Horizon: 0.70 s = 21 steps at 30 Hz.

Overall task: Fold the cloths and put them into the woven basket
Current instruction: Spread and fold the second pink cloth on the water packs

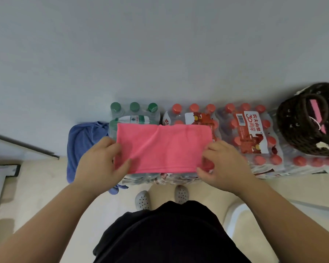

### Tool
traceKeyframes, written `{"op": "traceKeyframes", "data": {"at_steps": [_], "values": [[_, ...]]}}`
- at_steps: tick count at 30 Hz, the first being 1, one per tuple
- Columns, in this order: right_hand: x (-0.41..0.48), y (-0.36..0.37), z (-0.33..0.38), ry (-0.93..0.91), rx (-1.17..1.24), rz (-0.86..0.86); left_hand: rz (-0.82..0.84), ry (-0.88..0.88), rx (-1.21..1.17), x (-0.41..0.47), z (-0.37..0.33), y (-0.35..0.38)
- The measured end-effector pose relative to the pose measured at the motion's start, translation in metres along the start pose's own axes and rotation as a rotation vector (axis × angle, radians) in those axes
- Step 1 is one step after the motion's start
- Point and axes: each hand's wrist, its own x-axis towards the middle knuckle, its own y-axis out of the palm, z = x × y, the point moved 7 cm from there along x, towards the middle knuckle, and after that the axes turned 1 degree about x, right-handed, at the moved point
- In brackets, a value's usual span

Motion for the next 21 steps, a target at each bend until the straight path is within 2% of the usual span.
{"op": "traceKeyframes", "data": {"at_steps": [4, 7, 10, 16, 21], "values": [[0.028, -0.004, 0.029, 0.110, 0.011, -0.122, -0.038, -0.212, 0.007, 0.044, 0.012, 0.006], [0.055, 0.022, 0.045, 0.248, 0.037, 0.015, -0.009, -0.346, -0.026, 0.066, 0.027, 0.017], [0.065, 0.050, 0.042, 0.355, -0.018, 0.106, -0.023, -0.348, -0.031, 0.073, 0.030, 0.021], [0.057, 0.057, 0.030, 0.484, -0.054, 0.037, -0.094, -0.483, -0.188, 0.077, 0.053, 0.017], [0.062, 0.054, 0.024, 0.530, -0.043, 0.050, -0.092, -0.477, -0.257, 0.082, 0.050, 0.012]]}}
